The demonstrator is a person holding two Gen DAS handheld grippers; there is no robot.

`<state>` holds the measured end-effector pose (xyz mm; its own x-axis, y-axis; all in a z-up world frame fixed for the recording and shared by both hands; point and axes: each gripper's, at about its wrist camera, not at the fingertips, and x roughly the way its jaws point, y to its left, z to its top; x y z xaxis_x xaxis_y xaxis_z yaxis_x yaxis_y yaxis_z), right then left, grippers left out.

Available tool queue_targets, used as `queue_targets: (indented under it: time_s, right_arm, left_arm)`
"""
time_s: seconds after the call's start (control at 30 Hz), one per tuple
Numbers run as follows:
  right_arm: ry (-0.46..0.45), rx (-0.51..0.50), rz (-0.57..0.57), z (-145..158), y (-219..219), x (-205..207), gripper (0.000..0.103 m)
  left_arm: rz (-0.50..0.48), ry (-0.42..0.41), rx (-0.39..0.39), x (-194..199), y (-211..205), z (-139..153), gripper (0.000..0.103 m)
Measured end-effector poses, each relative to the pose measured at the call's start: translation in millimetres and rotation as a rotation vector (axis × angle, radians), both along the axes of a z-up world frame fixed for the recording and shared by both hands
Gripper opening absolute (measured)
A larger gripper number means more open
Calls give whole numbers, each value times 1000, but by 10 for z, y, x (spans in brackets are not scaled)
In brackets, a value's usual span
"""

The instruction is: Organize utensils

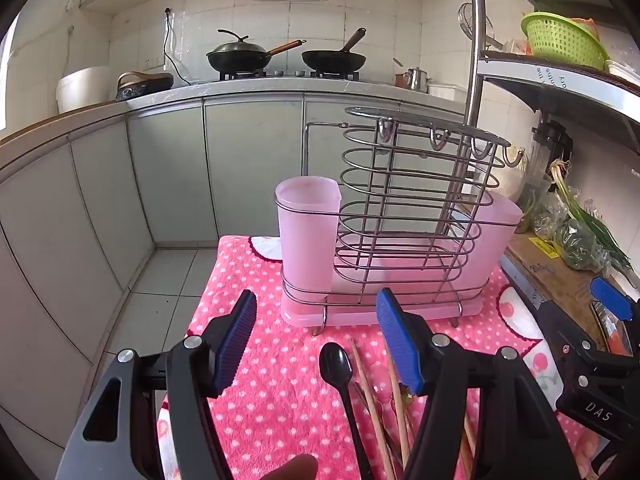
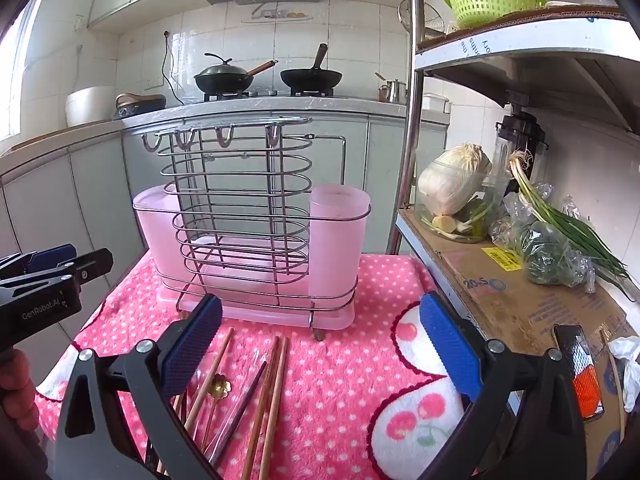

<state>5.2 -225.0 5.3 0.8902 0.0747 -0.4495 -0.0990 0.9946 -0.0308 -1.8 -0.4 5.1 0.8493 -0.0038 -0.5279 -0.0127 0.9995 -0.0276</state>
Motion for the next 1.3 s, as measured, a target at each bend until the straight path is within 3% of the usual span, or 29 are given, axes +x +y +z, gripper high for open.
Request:
queue_targets:
  time_s: [1.3]
  right_arm:
    - [-23,6,-3,49,-33,-59,100]
  left_arm:
    - [6,-8,-16,-39,27,-1,62]
